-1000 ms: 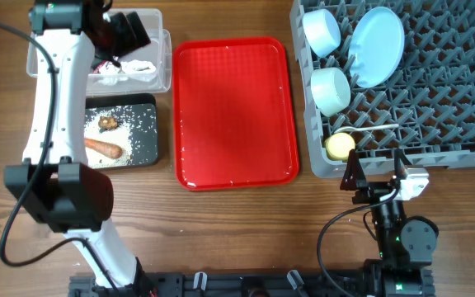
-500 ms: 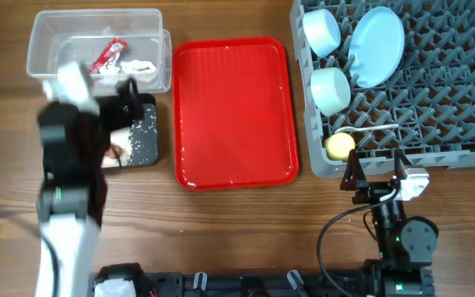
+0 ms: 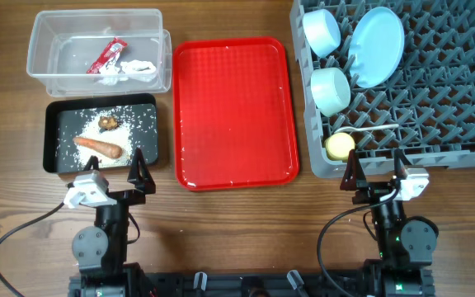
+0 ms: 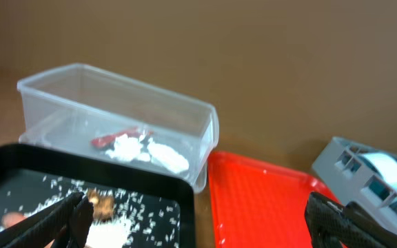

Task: Sort waste into correct bins and load items into the dishwasher rack

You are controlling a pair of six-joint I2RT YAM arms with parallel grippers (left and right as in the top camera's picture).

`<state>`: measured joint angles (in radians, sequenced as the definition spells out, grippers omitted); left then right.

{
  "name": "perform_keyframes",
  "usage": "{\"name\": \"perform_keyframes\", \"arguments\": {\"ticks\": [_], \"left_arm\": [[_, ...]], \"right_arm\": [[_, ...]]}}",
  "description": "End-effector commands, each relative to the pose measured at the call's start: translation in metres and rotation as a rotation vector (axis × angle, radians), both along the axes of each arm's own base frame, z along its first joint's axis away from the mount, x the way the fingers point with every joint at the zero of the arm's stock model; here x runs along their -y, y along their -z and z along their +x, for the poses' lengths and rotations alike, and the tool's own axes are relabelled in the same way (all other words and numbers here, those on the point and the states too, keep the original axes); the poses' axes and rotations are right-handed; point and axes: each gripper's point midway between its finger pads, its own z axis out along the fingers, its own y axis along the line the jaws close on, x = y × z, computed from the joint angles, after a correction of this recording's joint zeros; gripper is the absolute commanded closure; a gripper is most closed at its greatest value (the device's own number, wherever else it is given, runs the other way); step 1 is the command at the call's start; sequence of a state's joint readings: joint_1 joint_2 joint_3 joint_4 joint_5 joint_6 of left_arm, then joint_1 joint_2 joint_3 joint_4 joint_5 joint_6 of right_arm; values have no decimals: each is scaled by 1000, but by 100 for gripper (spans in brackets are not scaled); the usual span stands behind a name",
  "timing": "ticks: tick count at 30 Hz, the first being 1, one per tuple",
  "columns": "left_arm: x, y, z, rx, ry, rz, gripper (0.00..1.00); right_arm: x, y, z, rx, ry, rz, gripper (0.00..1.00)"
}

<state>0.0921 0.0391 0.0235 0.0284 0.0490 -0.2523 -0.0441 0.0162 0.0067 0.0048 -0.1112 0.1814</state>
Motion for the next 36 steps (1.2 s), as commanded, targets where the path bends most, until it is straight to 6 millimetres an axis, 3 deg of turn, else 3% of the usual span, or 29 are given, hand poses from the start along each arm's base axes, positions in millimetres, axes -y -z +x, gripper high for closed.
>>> {"name": "perform_keyframes", "arguments": {"ticks": [1, 3, 36], "left_arm": [[-2, 13, -1, -34, -17, 3, 0], [3, 26, -2, -86, 9, -2, 0], [6, 27, -2, -88, 24, -1, 0]], "right_arm": [[0, -1, 0, 3, -3, 5, 0], [0, -1, 0, 3, -2, 5, 0], [-1, -1, 0, 3, -3, 5, 0]]}}
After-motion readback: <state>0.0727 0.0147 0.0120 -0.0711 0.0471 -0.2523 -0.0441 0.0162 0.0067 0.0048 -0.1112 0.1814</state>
